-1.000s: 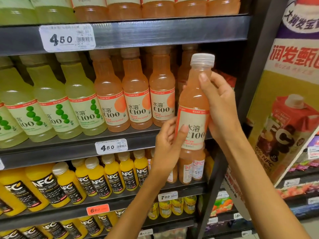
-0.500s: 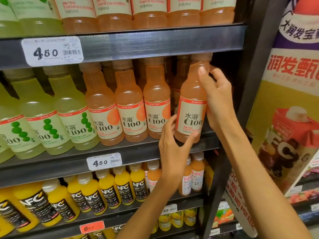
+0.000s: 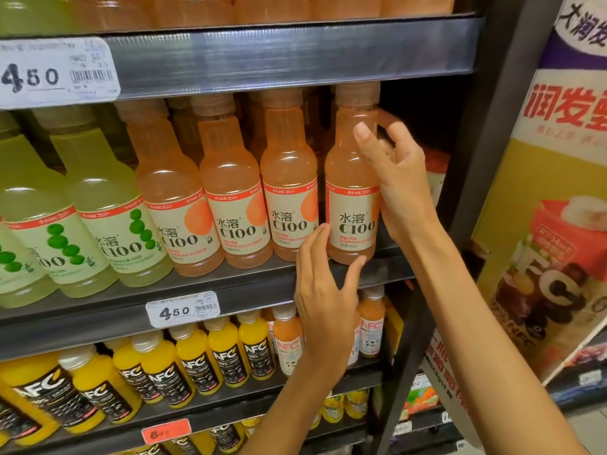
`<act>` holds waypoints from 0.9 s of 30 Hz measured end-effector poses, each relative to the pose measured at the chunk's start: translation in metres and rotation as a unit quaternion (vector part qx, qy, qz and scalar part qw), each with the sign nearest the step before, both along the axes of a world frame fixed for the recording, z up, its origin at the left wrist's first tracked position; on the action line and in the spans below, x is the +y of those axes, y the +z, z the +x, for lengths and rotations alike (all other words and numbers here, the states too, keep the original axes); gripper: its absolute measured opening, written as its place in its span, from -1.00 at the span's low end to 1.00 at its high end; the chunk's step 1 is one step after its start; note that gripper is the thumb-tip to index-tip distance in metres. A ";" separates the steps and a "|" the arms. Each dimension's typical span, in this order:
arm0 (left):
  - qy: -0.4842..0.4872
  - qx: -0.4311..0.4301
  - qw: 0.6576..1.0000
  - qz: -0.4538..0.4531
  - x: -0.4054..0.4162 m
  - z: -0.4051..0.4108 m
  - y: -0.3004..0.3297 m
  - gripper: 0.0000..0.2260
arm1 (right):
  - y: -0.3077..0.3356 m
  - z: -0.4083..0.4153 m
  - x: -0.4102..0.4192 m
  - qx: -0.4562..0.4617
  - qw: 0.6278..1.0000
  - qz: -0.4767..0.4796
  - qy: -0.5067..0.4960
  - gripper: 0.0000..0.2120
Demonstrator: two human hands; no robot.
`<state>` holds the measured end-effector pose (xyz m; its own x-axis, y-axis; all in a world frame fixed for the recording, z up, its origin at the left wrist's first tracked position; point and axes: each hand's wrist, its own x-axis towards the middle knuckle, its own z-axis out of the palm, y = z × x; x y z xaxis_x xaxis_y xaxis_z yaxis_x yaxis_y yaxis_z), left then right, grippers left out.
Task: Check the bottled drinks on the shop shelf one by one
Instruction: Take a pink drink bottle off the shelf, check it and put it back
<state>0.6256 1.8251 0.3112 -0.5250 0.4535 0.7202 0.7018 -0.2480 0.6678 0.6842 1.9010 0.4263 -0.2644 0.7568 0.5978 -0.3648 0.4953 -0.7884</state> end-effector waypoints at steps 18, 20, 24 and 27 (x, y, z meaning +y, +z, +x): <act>0.089 -0.029 0.995 0.046 -0.010 -0.027 0.019 -0.63 | -0.033 0.003 0.007 -0.075 0.997 0.015 -0.012 -0.54; 0.106 -0.030 0.994 0.019 -0.010 -0.035 0.023 -0.54 | -0.034 0.003 0.006 -0.073 0.997 0.003 -0.019 -0.48; 0.148 0.016 0.988 -0.025 -0.010 -0.035 0.024 -0.48 | -0.046 0.010 0.001 -0.067 0.997 -0.011 -0.031 -0.41; 0.166 0.029 0.985 -0.029 -0.011 -0.037 0.027 -0.45 | -0.052 0.012 0.001 -0.078 0.996 -0.012 -0.029 -0.44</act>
<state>0.5891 1.8145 0.3380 -0.6102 0.3054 0.7310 0.7750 0.0391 0.6307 0.6963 1.9021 0.3745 -0.3085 0.7873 0.5338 -0.2076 0.4919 -0.8455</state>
